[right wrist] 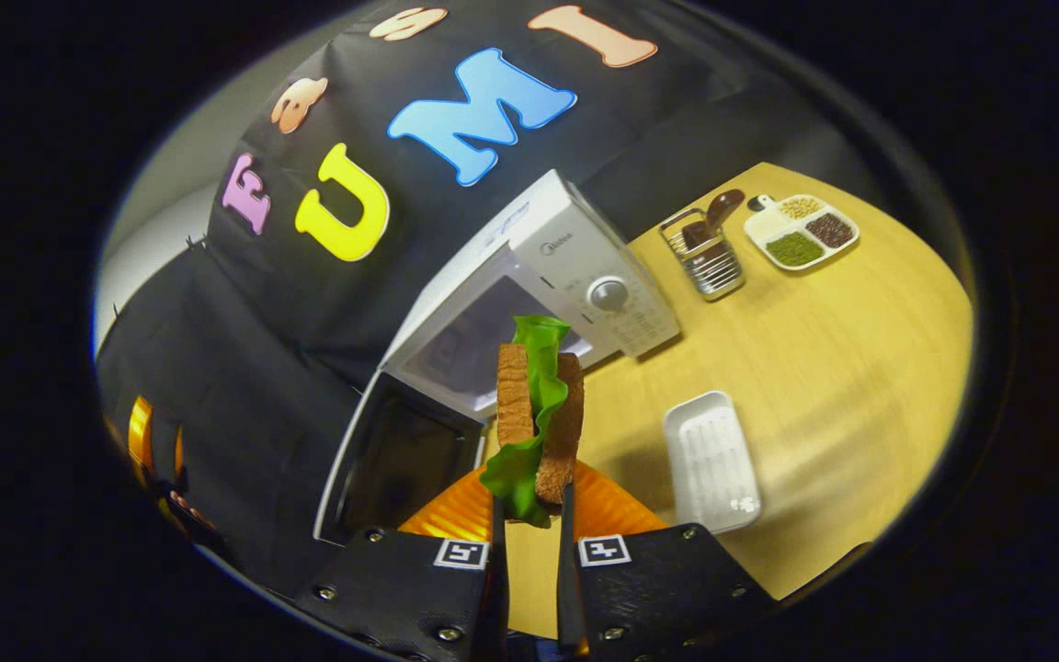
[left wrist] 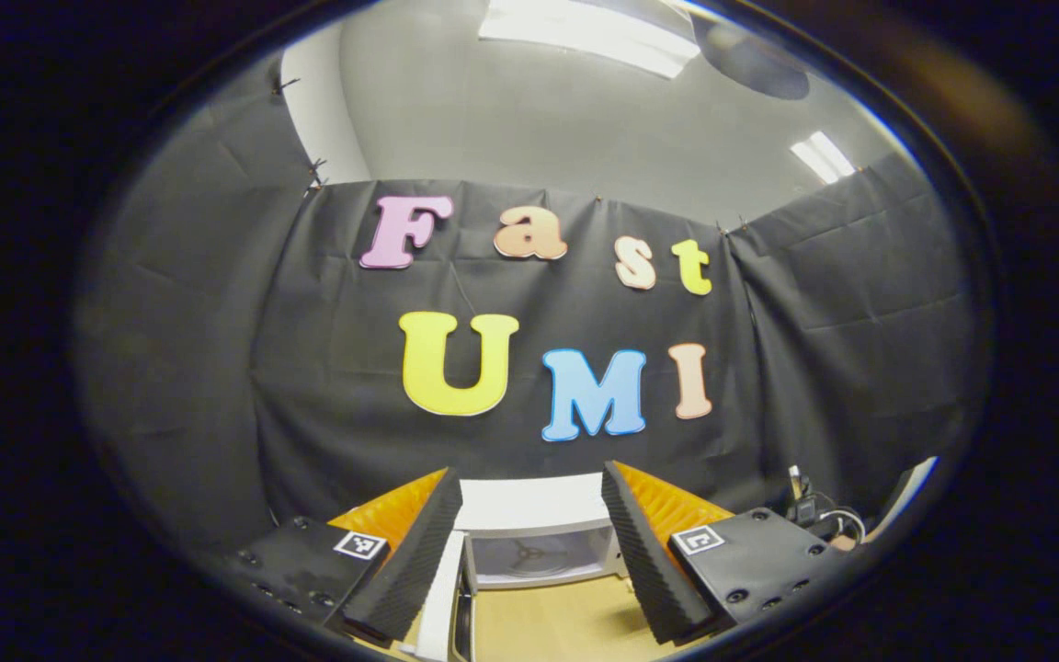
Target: Open the microwave oven with the left hand, put the food in, and close the microwave oven.
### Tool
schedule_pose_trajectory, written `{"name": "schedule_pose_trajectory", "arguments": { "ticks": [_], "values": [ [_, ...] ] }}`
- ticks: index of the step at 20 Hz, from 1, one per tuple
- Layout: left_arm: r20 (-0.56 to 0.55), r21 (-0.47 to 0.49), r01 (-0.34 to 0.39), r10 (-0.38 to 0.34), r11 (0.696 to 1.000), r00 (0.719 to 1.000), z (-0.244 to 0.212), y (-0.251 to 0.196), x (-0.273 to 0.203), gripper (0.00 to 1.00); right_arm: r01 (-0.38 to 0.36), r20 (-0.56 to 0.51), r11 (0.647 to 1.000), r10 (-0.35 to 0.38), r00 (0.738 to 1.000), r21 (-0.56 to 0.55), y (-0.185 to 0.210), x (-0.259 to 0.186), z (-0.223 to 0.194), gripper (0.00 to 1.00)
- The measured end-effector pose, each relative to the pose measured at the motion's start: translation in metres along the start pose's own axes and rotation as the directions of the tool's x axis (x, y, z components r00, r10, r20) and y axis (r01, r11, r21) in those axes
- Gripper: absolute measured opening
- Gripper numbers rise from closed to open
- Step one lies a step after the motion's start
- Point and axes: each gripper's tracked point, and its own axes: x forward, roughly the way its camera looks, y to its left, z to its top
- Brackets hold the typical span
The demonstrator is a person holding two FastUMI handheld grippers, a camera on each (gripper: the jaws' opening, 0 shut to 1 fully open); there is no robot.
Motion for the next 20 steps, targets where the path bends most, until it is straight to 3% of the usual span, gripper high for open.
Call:
{"name": "schedule_pose_trajectory", "arguments": {
  "ticks": [2, 7, 11, 15, 20],
  "values": [
    [0.003, -0.005, -0.034, 0.034, 0.999, 0.999, 0.011, 0.013, -0.002, 0.97, -0.040, 0.025, 0.993, 0.038, 0.999, 0.107, 0.019, 0.022, 0.005, 0.21],
    [0.012, 0.013, -0.107, 0.107, 0.994, 0.994, 0.028, 0.036, -0.012, 0.94, -0.068, 0.120, 0.947, 0.031, 0.992, 0.315, 0.042, 0.093, 0.018, 0.21],
    [-0.009, 0.041, -0.151, 0.152, 0.988, 0.988, 0.022, 0.053, -0.018, 0.94, -0.045, 0.158, 0.898, -0.028, 0.987, 0.437, 0.042, 0.156, 0.013, 0.21],
    [-0.020, 0.027, -0.199, 0.200, 0.980, 0.980, 0.023, 0.070, -0.024, 0.94, -0.037, 0.201, 0.827, -0.093, 0.975, 0.561, 0.031, 0.215, 0.012, 0.21],
    [-0.008, 0.046, -0.256, 0.256, 0.966, 0.967, 0.037, 0.098, -0.027, 0.94, -0.043, 0.264, 0.792, -0.152, 0.953, 0.610, 0.022, 0.265, 0.025, 0.21]
  ]
}}
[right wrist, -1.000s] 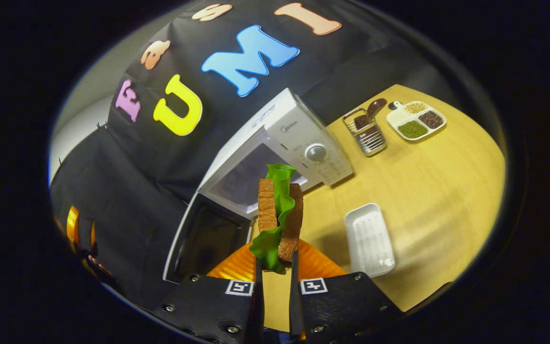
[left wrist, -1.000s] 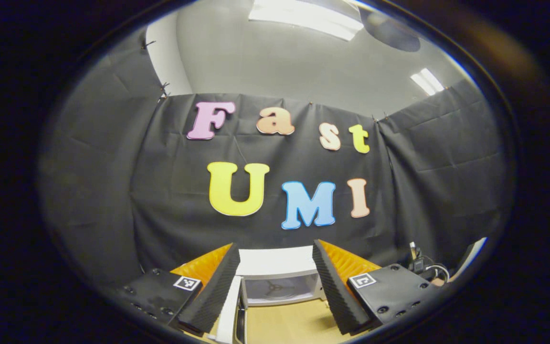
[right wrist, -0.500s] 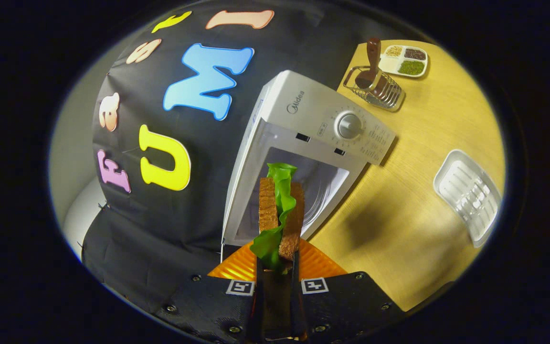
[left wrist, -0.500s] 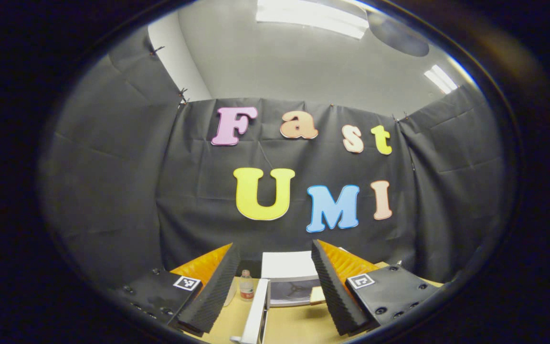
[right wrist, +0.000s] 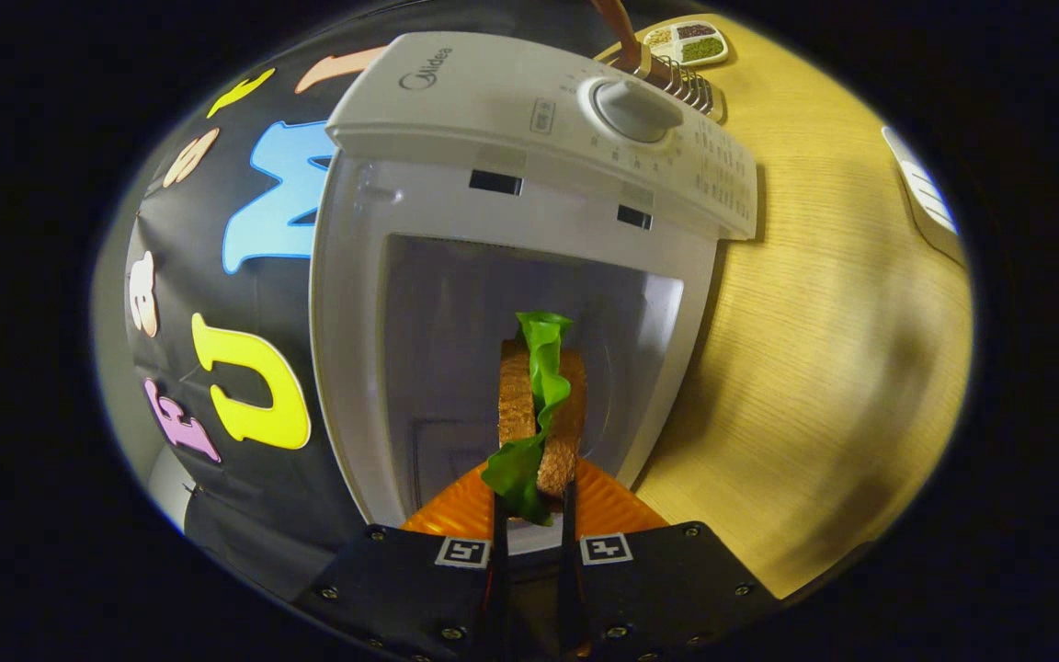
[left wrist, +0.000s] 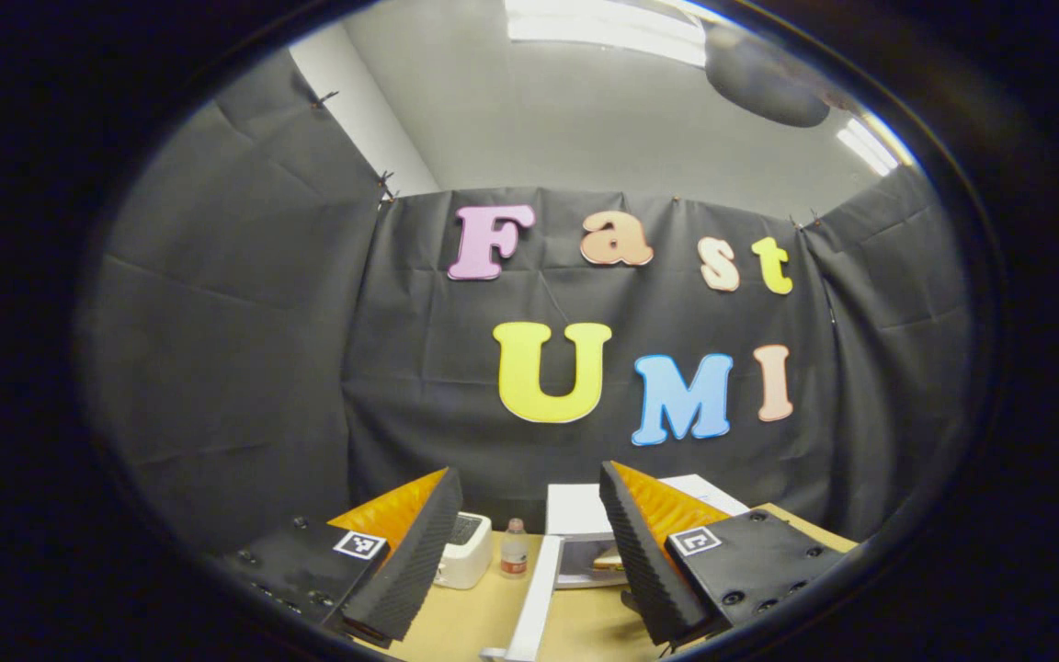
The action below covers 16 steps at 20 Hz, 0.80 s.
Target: Open the microwave oven with the left hand, put the food in, and close the microwave oven.
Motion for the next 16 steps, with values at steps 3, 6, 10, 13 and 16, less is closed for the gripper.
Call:
{"name": "schedule_pose_trajectory", "arguments": {
  "ticks": [3, 6, 10, 13, 16],
  "values": [
    [-0.022, 0.014, -0.021, 0.021, 1.000, 1.000, -0.008, 0.009, 0.006, 0.94, 0.020, 0.068, 0.998, -0.023, 0.997, 0.054, -0.004, 0.028, 0.004, 0.21],
    [-0.055, 0.021, -0.029, 0.030, 0.999, 0.998, -0.020, 0.013, 0.011, 0.94, 0.021, 0.127, 0.994, -0.035, 0.991, 0.110, -0.003, 0.051, 0.008, 0.21],
    [-0.077, 0.036, -0.039, 0.042, 0.999, 0.996, -0.029, 0.017, 0.012, 0.94, 0.031, 0.160, 0.992, -0.051, 0.986, 0.123, 0.002, 0.076, 0.007, 0.21],
    [-0.081, 0.026, -0.049, 0.051, 0.998, 0.995, -0.031, 0.018, 0.010, 0.94, 0.058, 0.158, 0.990, -0.078, 0.984, 0.127, -0.002, 0.085, 0.006, 0.25],
    [-0.077, 0.008, -0.050, 0.050, 0.999, 0.996, -0.032, 0.020, 0.007, 0.94, 0.157, 0.104, 0.982, -0.168, 0.980, 0.110, -0.022, 0.081, 0.000, 0.32]
  ]
}}
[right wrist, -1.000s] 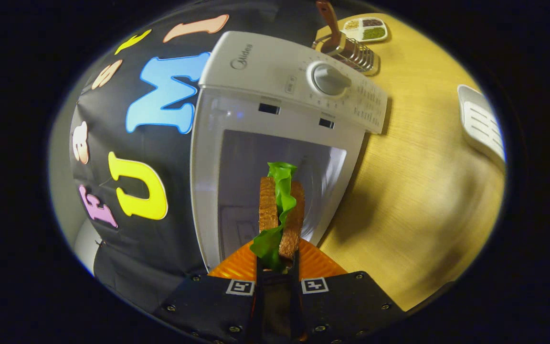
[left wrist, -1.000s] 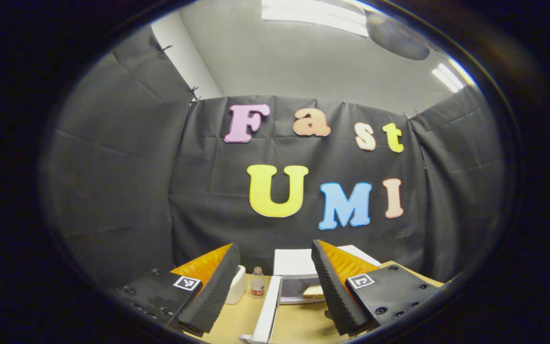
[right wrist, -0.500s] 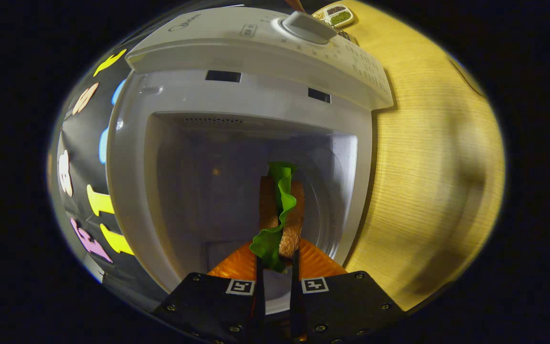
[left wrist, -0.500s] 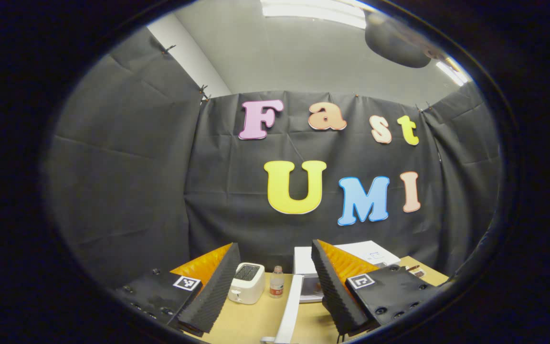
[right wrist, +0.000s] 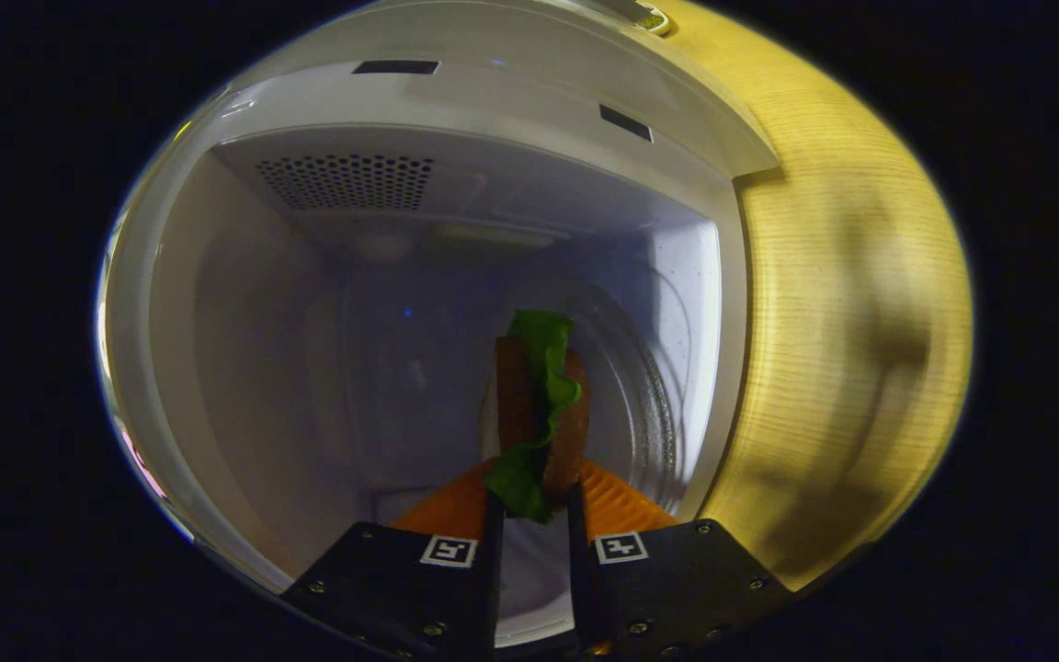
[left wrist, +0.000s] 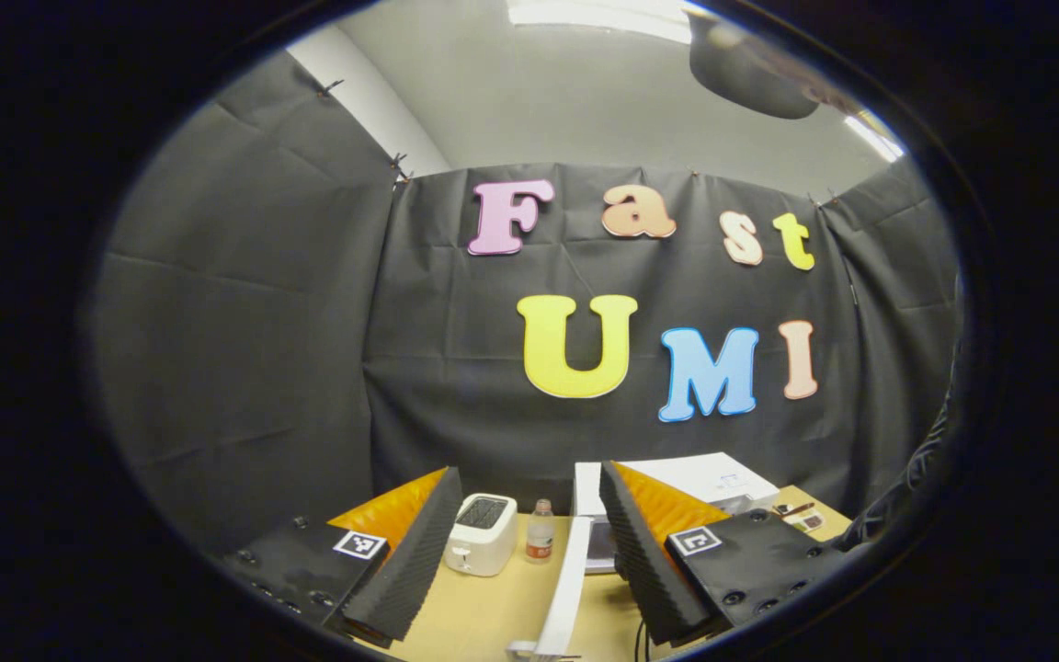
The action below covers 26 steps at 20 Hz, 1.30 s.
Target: Open the microwave oven with the left hand, put the food in, and close the microwave oven.
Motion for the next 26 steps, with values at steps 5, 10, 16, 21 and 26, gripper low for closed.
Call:
{"name": "schedule_pose_trajectory", "arguments": {
  "ticks": [5, 10, 16, 21, 26],
  "values": [
    [0.016, 0.013, 0.030, -0.030, 0.999, 0.999, -0.003, -0.010, 0.001, 0.94, 0.061, -0.067, 0.993, -0.068, 0.995, -0.106, -0.009, -0.027, -0.004, 0.58],
    [0.016, 0.012, 0.098, -0.098, 0.995, 0.995, -0.010, -0.036, 0.005, 0.96, 0.066, -0.069, 0.919, -0.100, 0.993, -0.388, -0.022, -0.091, 0.018, 0.98],
    [0.025, -0.007, 0.172, -0.171, 0.985, 0.985, -0.019, -0.070, 0.007, 0.96, 0.017, 0.018, 0.532, -0.002, 1.000, -0.846, 0.009, -0.208, 0.100, 0.97],
    [0.020, -0.004, 0.212, -0.212, 0.977, 0.977, -0.032, -0.088, 0.009, 0.96, 0.011, 0.076, 0.242, 0.262, 0.962, -0.970, 0.093, -0.330, 0.142, 0.97],
    [-0.020, 0.009, 0.264, -0.264, 0.964, 0.964, -0.044, -0.104, 0.012, 0.93, 0.091, 0.142, 0.132, 0.460, 0.877, -0.987, 0.155, -0.451, 0.162, 0.97]
  ]
}}
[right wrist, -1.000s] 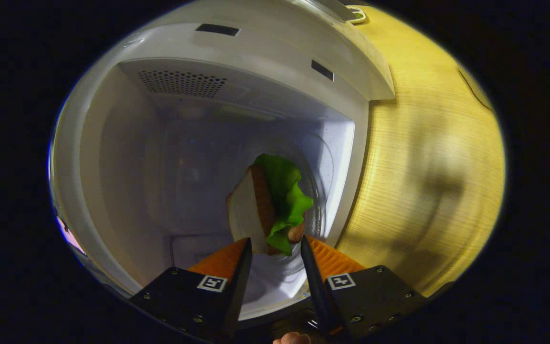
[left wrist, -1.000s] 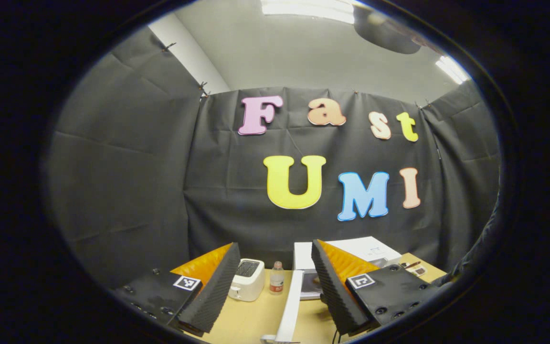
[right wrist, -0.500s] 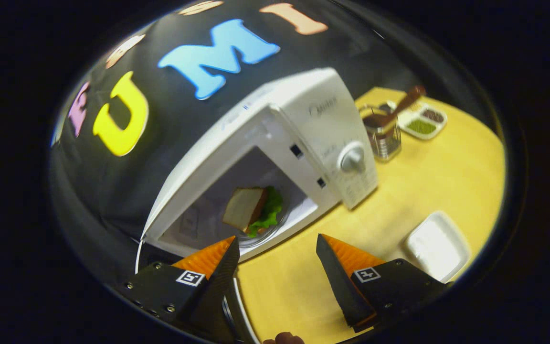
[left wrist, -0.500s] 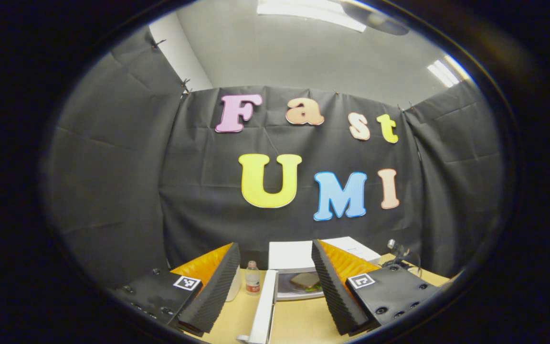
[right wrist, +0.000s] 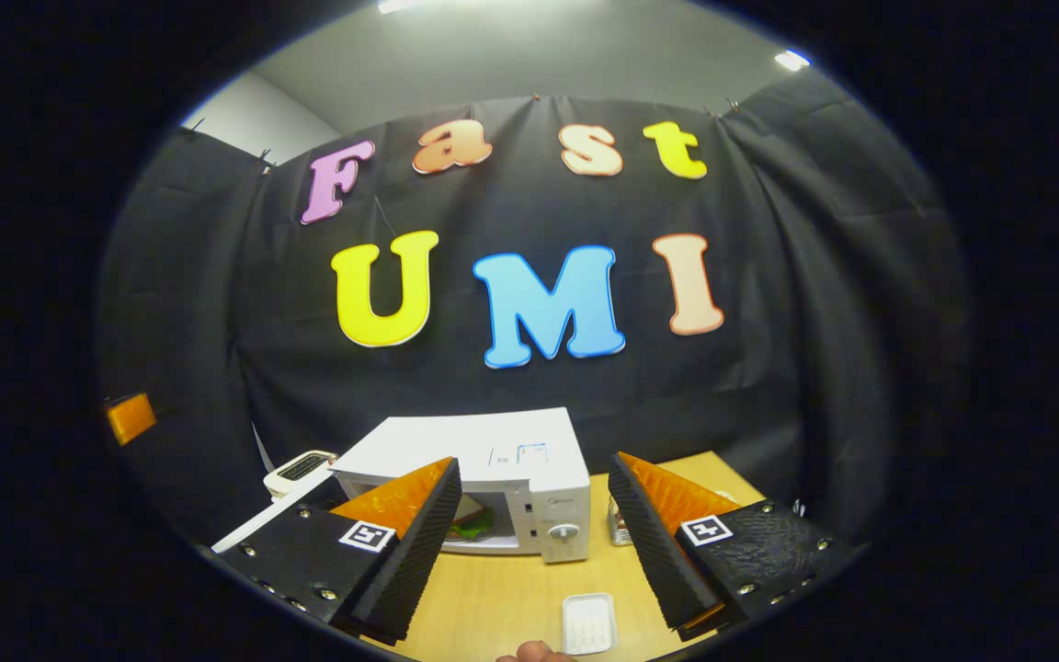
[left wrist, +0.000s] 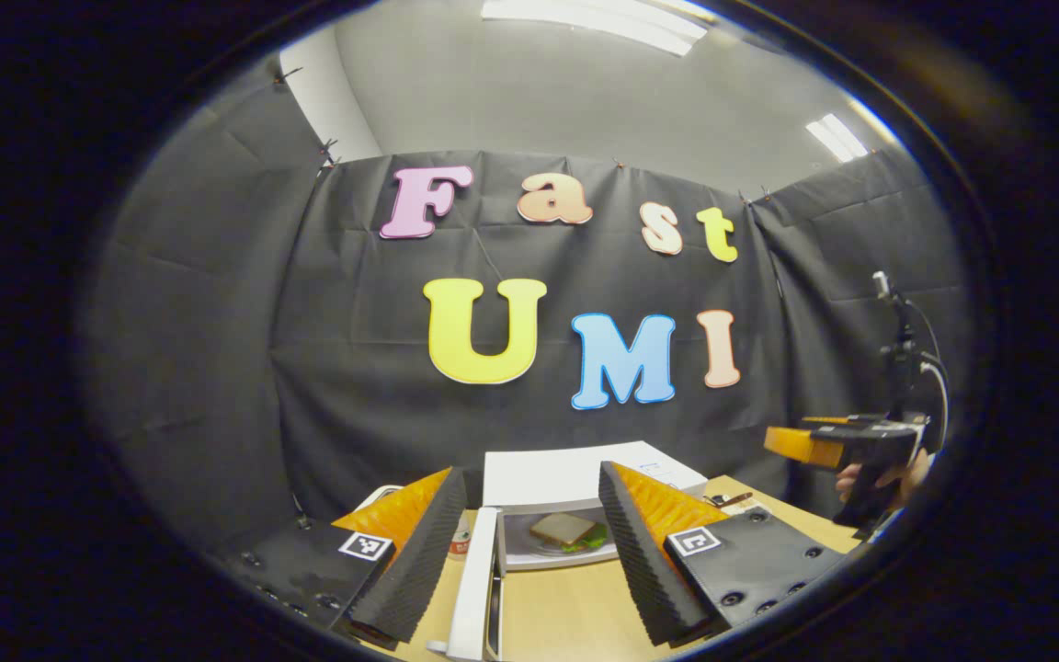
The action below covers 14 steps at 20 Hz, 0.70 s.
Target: Open the microwave oven with the left hand, put the food in, and close the microwave oven.
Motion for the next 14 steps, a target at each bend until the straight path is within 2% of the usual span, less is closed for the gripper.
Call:
{"name": "schedule_pose_trajectory", "arguments": {
  "ticks": [3, 5, 6, 8, 9, 11, 14],
  "values": [
    [-0.014, 0.036, 0.021, -0.021, 0.999, 1.000, -0.004, -0.010, -0.003, 0.92, 0.063, 0.102, 0.998, -0.064, 0.993, 0.007, -0.012, -0.033, 0.047, 0.97],
    [-0.015, 0.044, 0.042, -0.041, 0.998, 0.999, -0.004, -0.022, -0.008, 0.87, 0.077, 0.128, 0.997, -0.078, 0.989, 0.008, -0.013, -0.047, 0.058, 0.97],
    [-0.018, 0.042, 0.061, -0.061, 0.997, 0.998, -0.004, -0.030, -0.012, 0.67, 0.071, 0.126, 0.997, -0.071, 0.989, 0.005, -0.010, -0.051, 0.058, 0.97],
    [0.007, 0.060, -0.017, 0.017, 0.998, 1.000, -0.008, -0.017, -0.017, 0.27, 0.057, 0.110, 0.998, -0.056, 0.992, -0.007, -0.008, -0.052, 0.051, 0.97],
    [0.001, 0.050, -0.033, 0.033, 0.998, 0.999, -0.010, -0.007, -0.026, 0.07, 0.060, 0.094, 0.998, -0.059, 0.994, -0.008, -0.011, -0.051, 0.045, 0.97],
    [-0.027, 0.019, -0.055, 0.055, 0.998, 0.998, -0.022, 0.007, -0.042, 0.07, 0.051, 0.069, 0.999, -0.052, 0.996, 0.012, -0.009, -0.051, 0.036, 0.97],
    [-0.100, 0.024, -0.146, 0.148, 0.989, 0.984, -0.057, 0.064, -0.064, 0.07, 0.040, 0.043, 0.998, -0.042, 0.998, 0.041, -0.009, -0.045, 0.031, 0.97]
  ]
}}
